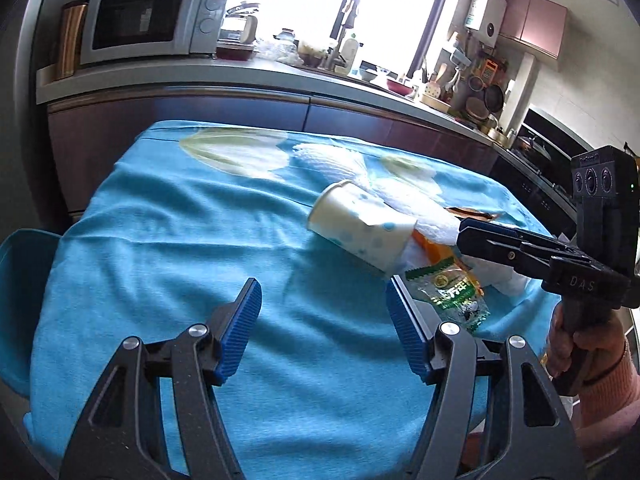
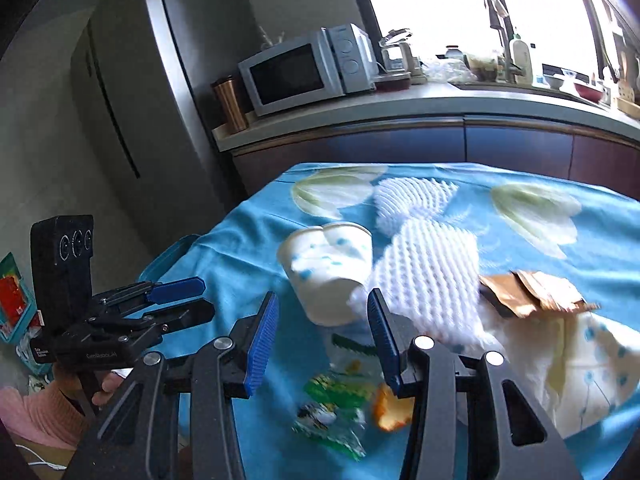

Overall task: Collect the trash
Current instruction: 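Grasp the clear snack bag with the left tool while the right tool grasps the orange peel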

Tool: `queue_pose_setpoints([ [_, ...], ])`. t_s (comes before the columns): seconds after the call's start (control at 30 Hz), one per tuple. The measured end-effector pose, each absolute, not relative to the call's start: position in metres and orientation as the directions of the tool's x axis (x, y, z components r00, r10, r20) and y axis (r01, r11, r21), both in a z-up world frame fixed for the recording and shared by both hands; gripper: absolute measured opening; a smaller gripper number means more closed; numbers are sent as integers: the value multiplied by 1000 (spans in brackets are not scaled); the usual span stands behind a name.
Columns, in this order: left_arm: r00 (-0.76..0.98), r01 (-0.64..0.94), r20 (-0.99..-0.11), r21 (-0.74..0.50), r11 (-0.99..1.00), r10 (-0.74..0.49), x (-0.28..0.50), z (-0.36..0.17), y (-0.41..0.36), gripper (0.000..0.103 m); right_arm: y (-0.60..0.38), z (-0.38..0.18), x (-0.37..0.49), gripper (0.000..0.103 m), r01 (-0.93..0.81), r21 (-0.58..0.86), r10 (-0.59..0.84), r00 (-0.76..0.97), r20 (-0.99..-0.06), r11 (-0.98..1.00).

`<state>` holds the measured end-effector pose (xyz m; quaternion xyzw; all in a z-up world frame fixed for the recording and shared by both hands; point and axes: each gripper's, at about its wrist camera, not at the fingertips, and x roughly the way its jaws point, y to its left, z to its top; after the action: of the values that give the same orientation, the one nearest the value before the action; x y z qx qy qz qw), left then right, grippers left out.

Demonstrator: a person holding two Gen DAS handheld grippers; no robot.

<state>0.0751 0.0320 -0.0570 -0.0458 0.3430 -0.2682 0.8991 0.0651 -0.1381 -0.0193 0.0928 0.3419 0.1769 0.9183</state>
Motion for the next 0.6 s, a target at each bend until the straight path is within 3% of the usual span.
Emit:
queue_pose_setpoints([
  [0.23,562,476,-614,-307,824,-554,92,-62,7,67,-173,-48,42,48,-175,380,391,678,-622,908],
  [0.6,524,467,-631,-349,813,-572,113,-62,-7,67,-165,-56,40,49,-211,436,458,654,-602,875],
])
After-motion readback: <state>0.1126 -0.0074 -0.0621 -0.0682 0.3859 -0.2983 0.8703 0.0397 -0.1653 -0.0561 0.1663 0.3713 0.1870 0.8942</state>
